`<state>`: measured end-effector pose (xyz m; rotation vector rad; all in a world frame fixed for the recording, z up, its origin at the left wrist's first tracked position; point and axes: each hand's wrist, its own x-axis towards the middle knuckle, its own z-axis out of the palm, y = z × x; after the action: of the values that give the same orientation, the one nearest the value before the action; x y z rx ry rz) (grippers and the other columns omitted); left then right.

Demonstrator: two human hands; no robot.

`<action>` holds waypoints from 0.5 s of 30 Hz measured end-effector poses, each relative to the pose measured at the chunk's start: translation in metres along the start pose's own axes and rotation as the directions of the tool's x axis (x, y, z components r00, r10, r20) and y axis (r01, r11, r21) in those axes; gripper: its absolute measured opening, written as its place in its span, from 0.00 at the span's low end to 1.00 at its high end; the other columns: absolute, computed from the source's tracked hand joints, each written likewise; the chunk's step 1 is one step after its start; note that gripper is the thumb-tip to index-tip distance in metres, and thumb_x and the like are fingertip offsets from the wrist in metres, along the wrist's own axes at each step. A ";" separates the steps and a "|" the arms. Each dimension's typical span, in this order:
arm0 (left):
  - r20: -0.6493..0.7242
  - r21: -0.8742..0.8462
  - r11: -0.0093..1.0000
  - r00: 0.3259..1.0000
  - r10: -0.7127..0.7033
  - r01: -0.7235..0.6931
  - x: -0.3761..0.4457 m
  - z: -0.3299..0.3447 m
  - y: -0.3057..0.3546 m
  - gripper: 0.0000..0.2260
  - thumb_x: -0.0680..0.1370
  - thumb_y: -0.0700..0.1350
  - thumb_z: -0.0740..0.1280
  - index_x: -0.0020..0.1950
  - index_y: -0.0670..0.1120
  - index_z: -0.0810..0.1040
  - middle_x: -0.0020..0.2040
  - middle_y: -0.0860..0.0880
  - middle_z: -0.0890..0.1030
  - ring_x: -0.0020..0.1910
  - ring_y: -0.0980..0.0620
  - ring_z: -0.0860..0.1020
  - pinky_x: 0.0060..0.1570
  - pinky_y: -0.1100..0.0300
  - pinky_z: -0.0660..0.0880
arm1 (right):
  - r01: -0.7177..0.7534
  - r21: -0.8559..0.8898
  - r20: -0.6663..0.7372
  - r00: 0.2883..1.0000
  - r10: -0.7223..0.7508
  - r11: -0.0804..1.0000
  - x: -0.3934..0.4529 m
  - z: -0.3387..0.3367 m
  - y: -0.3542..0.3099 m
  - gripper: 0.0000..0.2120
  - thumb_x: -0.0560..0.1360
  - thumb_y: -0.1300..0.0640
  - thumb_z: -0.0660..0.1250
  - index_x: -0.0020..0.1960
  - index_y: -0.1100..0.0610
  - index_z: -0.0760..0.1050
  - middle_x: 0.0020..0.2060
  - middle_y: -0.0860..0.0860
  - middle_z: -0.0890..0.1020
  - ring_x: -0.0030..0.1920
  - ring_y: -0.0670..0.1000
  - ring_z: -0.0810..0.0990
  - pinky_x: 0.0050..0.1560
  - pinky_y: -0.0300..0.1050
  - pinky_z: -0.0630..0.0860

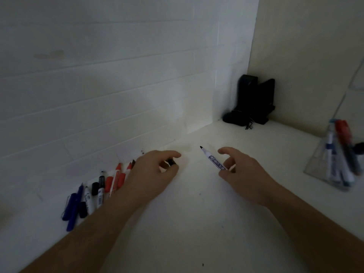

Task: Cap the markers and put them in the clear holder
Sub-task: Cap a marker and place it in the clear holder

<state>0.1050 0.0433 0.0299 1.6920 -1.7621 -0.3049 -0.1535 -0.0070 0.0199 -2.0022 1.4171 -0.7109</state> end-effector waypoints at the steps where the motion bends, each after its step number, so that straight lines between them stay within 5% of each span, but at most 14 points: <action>1: 0.017 -0.194 0.978 0.997 -0.071 0.073 -0.005 0.000 0.005 0.11 0.78 0.45 0.69 0.56 0.59 0.84 0.48 0.58 0.84 0.42 0.61 0.79 0.43 0.67 0.74 | 0.006 0.025 0.002 1.000 -0.006 1.000 0.000 0.000 0.003 0.20 0.78 0.58 0.67 0.66 0.40 0.71 0.48 0.45 0.77 0.41 0.48 0.81 0.35 0.39 0.75; 3: 0.071 -0.537 0.810 0.969 -0.235 0.235 -0.013 0.004 0.015 0.14 0.80 0.38 0.64 0.51 0.53 0.87 0.49 0.53 0.86 0.43 0.55 0.83 0.41 0.62 0.76 | 0.045 0.034 0.023 0.999 -0.046 0.998 0.000 0.000 0.007 0.20 0.78 0.63 0.65 0.61 0.40 0.73 0.49 0.48 0.76 0.41 0.48 0.82 0.37 0.39 0.72; 5: 0.157 -0.771 0.534 0.917 -0.366 0.346 -0.018 0.010 0.023 0.19 0.80 0.32 0.57 0.48 0.44 0.86 0.51 0.45 0.87 0.42 0.50 0.84 0.40 0.59 0.77 | 0.087 0.011 0.030 0.996 -0.088 0.996 -0.002 0.001 0.006 0.19 0.78 0.63 0.64 0.58 0.39 0.73 0.49 0.48 0.76 0.43 0.46 0.80 0.39 0.40 0.70; 8: 0.270 -0.900 0.200 0.855 -0.444 0.388 -0.022 0.021 0.029 0.15 0.80 0.31 0.57 0.49 0.39 0.84 0.47 0.42 0.86 0.39 0.51 0.83 0.38 0.62 0.79 | 0.127 0.015 -0.011 0.992 -0.127 0.992 -0.003 0.006 0.005 0.11 0.78 0.56 0.67 0.52 0.39 0.76 0.48 0.43 0.78 0.45 0.40 0.76 0.43 0.37 0.69; 15: 0.273 -0.931 0.129 0.884 -0.379 0.342 -0.017 0.029 0.012 0.14 0.79 0.28 0.62 0.56 0.40 0.83 0.49 0.44 0.85 0.44 0.53 0.84 0.45 0.65 0.81 | 0.183 0.022 -0.078 0.980 -0.181 0.983 0.000 0.012 0.012 0.05 0.78 0.48 0.69 0.47 0.38 0.77 0.44 0.40 0.80 0.42 0.36 0.76 0.42 0.32 0.67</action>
<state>0.0771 0.0534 0.0103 1.0202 -0.6280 -1.3115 -0.1529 -0.0082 0.0025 -2.1209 1.2680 -0.8908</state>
